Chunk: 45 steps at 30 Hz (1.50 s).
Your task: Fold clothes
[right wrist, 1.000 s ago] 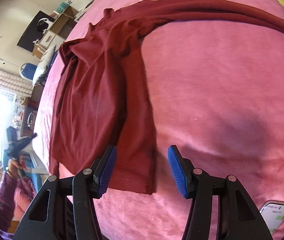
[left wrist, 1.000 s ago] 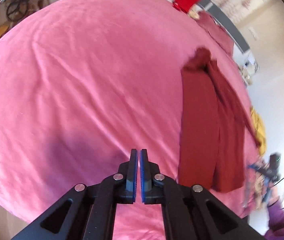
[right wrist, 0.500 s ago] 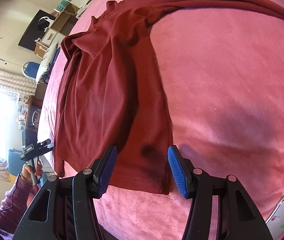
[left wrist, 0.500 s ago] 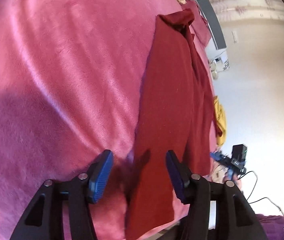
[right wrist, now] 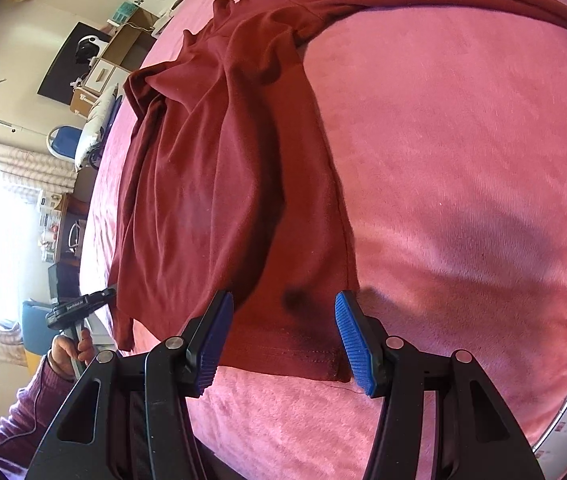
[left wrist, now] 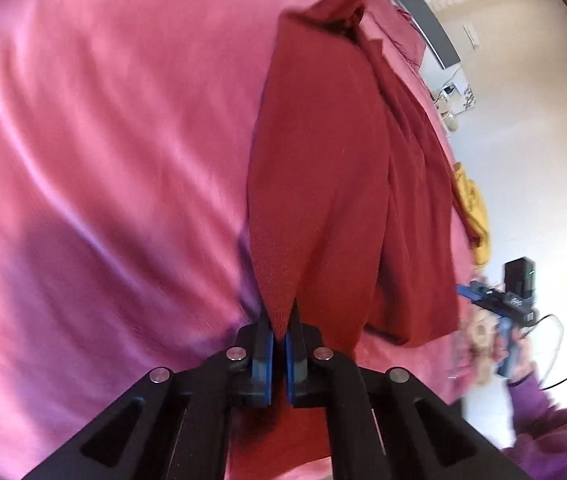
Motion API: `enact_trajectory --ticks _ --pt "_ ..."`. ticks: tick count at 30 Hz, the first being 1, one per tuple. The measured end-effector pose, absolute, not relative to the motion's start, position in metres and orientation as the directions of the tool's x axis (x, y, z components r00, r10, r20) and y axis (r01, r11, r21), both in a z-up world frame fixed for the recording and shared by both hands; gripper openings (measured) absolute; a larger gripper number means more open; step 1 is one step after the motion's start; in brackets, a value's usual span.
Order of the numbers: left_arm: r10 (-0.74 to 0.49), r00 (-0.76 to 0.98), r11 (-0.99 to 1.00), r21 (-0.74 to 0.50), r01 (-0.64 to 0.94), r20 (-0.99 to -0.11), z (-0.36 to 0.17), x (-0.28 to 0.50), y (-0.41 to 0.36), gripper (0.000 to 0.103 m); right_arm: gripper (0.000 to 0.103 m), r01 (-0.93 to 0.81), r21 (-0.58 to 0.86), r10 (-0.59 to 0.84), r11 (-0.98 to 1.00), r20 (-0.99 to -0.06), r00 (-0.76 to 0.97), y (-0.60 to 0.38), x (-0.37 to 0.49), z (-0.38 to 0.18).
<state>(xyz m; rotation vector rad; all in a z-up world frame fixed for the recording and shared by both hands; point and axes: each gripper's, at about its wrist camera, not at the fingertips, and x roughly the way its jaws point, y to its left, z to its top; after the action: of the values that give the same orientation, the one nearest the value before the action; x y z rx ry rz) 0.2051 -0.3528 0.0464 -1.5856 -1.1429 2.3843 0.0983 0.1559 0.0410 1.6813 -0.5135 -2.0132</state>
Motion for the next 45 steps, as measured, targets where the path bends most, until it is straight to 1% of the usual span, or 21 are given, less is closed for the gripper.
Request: enact_trajectory --ticks 2,5,9,12,13,15,16,21,23,25,28,30,31,32,33,35,36,37,40,42,45 --pt "0.345 -0.49 -0.767 -0.541 0.343 -0.8 0.069 0.205 -0.368 0.003 0.055 0.111 0.557 -0.568 -0.823 -0.81 -0.145 0.156 0.097 0.041" --pt "0.195 -0.518 -0.796 -0.443 0.412 -0.833 0.094 0.207 -0.43 0.003 0.055 0.109 0.553 -0.564 -0.826 -0.812 -0.151 0.159 0.096 0.042" --pt "0.019 -0.508 -0.742 -0.353 0.57 -0.861 0.108 0.219 -0.507 0.003 0.055 0.092 0.547 -0.554 -0.832 -0.816 -0.164 0.165 0.093 0.04" --pt "-0.111 -0.479 -0.678 -0.286 0.677 -0.871 0.118 0.228 -0.565 0.007 0.055 0.07 0.533 -0.537 -0.843 -0.827 -0.167 0.169 0.092 0.034" --pt "-0.132 -0.46 -0.649 -0.274 0.71 -0.878 0.112 0.228 -0.569 0.01 0.055 0.06 0.53 -0.532 -0.846 -0.83 -0.166 0.171 0.092 0.032" --pt "-0.163 -0.428 -0.612 -0.249 0.751 -0.889 0.099 0.221 -0.564 0.011 0.055 0.045 0.525 -0.524 -0.85 -0.835 -0.165 0.176 0.092 0.029" --pt "-0.192 -0.418 -0.614 -0.223 0.757 -0.888 0.095 0.209 -0.545 0.012 0.055 0.043 0.52 -0.519 -0.853 -0.838 -0.166 0.178 0.092 0.028" --pt "-0.253 -0.466 -0.577 -0.255 0.776 -0.848 0.07 0.223 -0.512 0.015 0.055 0.031 0.526 -0.525 -0.85 -0.84 -0.133 0.19 0.095 0.019" --pt "-0.291 -0.463 -0.516 -0.27 0.813 -0.837 0.067 0.247 -0.526 0.021 0.055 0.028 0.541 -0.54 -0.841 -0.832 -0.124 0.193 0.097 0.015" --pt "-0.307 -0.478 -0.449 -0.318 0.835 -0.823 0.071 0.268 -0.537 0.024 0.057 0.031 0.551 -0.551 -0.834 -0.826 -0.119 0.192 0.098 0.014" --pt "-0.335 -0.482 -0.407 -0.337 0.849 -0.81 0.077 0.283 -0.542 0.026 0.06 0.053 0.56 -0.562 -0.827 -0.819 -0.112 0.188 0.099 0.014" --pt "-0.339 -0.503 -0.42 -0.35 0.837 -0.795 0.085 0.286 -0.542 0.027 0.061 0.072 0.56 -0.564 -0.826 -0.818 -0.108 0.184 0.1 0.015" --pt "-0.29 -0.519 -0.408 -0.387 0.827 -0.804 0.081 0.286 -0.544 0.031 0.061 0.082 0.559 -0.565 -0.825 -0.818 -0.106 0.181 0.101 0.015" --pt "-0.237 -0.536 -0.393 -0.425 0.816 -0.81 0.077 0.285 -0.547 0.032 0.061 0.092 0.558 -0.565 -0.825 -0.818 -0.104 0.178 0.102 0.015" --pt "-0.151 -0.577 -0.353 -0.501 0.79 -0.803 0.065 0.285 -0.549 0.032 0.061 0.098 0.553 -0.561 -0.827 -0.821 -0.102 0.177 0.102 0.015" --pt "0.02 -0.658 -0.246 -0.641 0.727 -0.753 0.041 0.285 -0.554 0.032 0.061 0.106 0.538 -0.547 -0.836 -0.831 -0.101 0.174 0.103 0.014" --pt "-0.014 -0.67 -0.226 -0.65 0.726 -0.743 0.042 0.292 -0.554 0.032 0.06 0.111 0.53 -0.54 -0.841 -0.835 -0.101 0.173 0.103 0.014" --pt "-0.082 -0.688 -0.207 -0.663 0.719 -0.721 0.048 0.303 -0.552 0.032 0.052 0.115 0.523 -0.533 -0.845 -0.84 -0.1 0.172 0.104 0.013" --pt "-0.119 -0.677 -0.302 -0.623 0.722 -0.726 0.058 0.298 -0.527 0.032 0.037 0.128 0.499 -0.512 -0.857 -0.853 -0.099 0.169 0.105 0.012" --pt "-0.055 -0.651 -0.522 -0.533 0.665 -0.757 0.063 0.26 -0.485 0.032 0.032 0.136 0.484 -0.498 -0.865 -0.862 -0.098 0.167 0.106 0.011" --pt "0.159 -0.632 -0.693 -0.541 0.476 -0.759 0.054 0.205 -0.419 0.032 0.03 0.149 0.46 -0.476 -0.875 -0.874 -0.098 0.164 0.107 0.01"
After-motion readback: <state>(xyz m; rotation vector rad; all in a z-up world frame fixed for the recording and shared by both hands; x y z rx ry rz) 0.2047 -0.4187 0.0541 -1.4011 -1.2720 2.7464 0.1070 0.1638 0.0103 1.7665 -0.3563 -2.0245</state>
